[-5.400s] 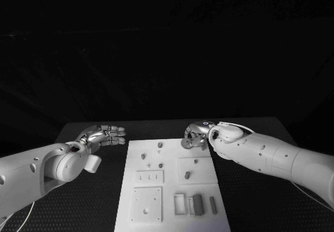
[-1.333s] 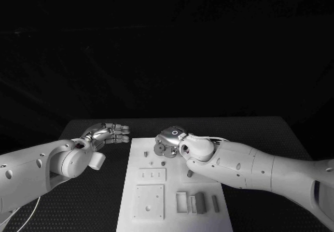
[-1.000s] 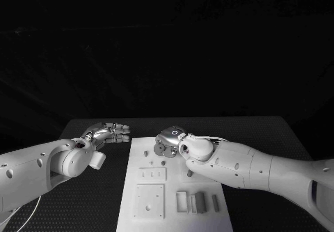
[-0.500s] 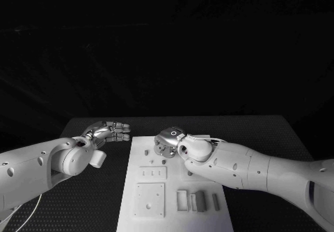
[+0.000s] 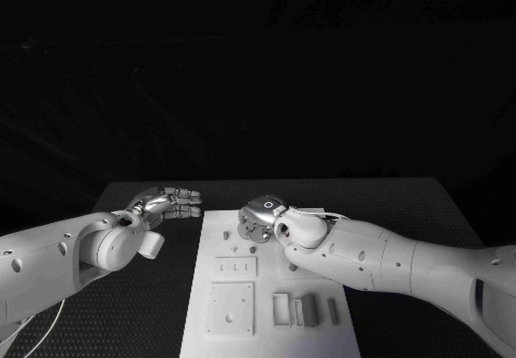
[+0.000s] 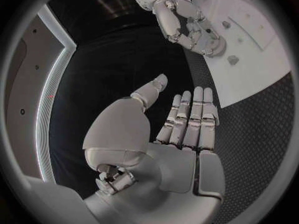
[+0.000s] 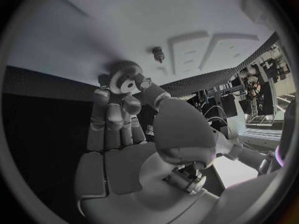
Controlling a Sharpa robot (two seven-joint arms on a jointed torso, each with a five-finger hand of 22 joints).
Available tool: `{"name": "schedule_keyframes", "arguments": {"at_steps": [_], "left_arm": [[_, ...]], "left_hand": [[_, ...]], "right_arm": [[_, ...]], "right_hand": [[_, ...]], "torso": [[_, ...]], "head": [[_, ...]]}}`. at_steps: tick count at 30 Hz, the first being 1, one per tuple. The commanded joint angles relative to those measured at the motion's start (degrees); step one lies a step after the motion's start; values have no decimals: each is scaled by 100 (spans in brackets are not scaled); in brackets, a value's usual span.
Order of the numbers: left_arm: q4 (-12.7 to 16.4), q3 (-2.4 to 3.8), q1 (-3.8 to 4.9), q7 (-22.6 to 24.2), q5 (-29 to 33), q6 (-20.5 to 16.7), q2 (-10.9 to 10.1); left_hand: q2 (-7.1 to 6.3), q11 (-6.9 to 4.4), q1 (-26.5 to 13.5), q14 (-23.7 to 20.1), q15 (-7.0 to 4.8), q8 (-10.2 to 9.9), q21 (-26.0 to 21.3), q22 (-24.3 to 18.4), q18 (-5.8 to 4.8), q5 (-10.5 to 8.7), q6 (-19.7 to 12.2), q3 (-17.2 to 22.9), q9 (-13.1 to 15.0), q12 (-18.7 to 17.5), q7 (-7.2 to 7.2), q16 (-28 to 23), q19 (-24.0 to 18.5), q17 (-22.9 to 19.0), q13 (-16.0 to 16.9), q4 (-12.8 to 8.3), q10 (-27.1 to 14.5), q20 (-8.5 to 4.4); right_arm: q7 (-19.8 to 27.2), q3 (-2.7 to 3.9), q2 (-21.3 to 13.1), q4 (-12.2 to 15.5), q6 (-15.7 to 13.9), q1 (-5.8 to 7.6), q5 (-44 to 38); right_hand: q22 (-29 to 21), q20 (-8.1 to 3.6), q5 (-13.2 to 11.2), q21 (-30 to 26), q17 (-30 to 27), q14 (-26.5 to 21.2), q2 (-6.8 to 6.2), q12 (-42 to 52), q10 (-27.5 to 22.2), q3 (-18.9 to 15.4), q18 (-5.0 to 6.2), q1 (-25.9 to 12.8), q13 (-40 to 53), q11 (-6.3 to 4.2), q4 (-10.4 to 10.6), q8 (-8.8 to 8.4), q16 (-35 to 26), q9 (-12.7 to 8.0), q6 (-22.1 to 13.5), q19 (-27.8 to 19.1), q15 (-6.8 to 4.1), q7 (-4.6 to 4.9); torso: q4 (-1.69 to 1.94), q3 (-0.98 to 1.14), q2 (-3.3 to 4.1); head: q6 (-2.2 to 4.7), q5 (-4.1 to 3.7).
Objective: Assemble the parts on the task board
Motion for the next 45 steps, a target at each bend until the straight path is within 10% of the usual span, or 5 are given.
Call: {"name": "schedule_keyframes", "arguments": {"at_steps": [1,13,29,45], "left_arm": [[8,4,3,41,-11,58,6],[0,4,3,38,-11,64,4],[-12,4,3,20,-11,105,17],[-3,4,3,22,-11,81,-20]], "left_hand": [[7,17,-43,-38,12,-40,-34,9,-1,-34,-15,-26,-9,-31,21,-41,1,7,-5,-14,-3,37],[2,19,-49,-44,15,-44,-40,10,-2,-34,-22,-29,-10,-34,23,-47,-2,8,-7,-13,-11,39],[10,21,-54,-41,16,-47,-42,13,-1,-34,-27,-29,-11,-36,25,-48,0,10,-7,-9,-17,40],[8,18,-48,-39,16,-55,-47,16,1,-34,-41,-27,-14,-40,22,-51,0,15,-10,-15,-34,40]], "right_arm": [[22,-35,-10,-41,125,-41,150],[15,-37,-53,-56,107,-41,234],[86,-36,-107,-114,709,-44,1114],[18,-31,-464,103,576,-33,1213]], "right_hand": [[42,5,5,-32,-9,7,-185,-38,-24,-25,48,-57,-7,123,31,-190,-29,-71,-61,41,110,243],[-5,45,12,-93,-14,-20,-568,-40,-139,65,48,-283,7,309,107,-446,-50,-191,-535,87,296,440],[-1,50,12,-102,-7,-20,-432,1,-157,165,48,-410,15,287,144,-357,-35,-154,-416,105,279,415],[18,53,11,-105,2,-50,-354,17,-195,162,48,-459,21,276,71,-317,-28,-140,-370,79,270,403]], "torso": [[0,3,-1],[1,5,0],[4,4,-3],[-11,5,-1]], "head": [[-3,2],[-6,8],[-14,10],[-3,28]]}}
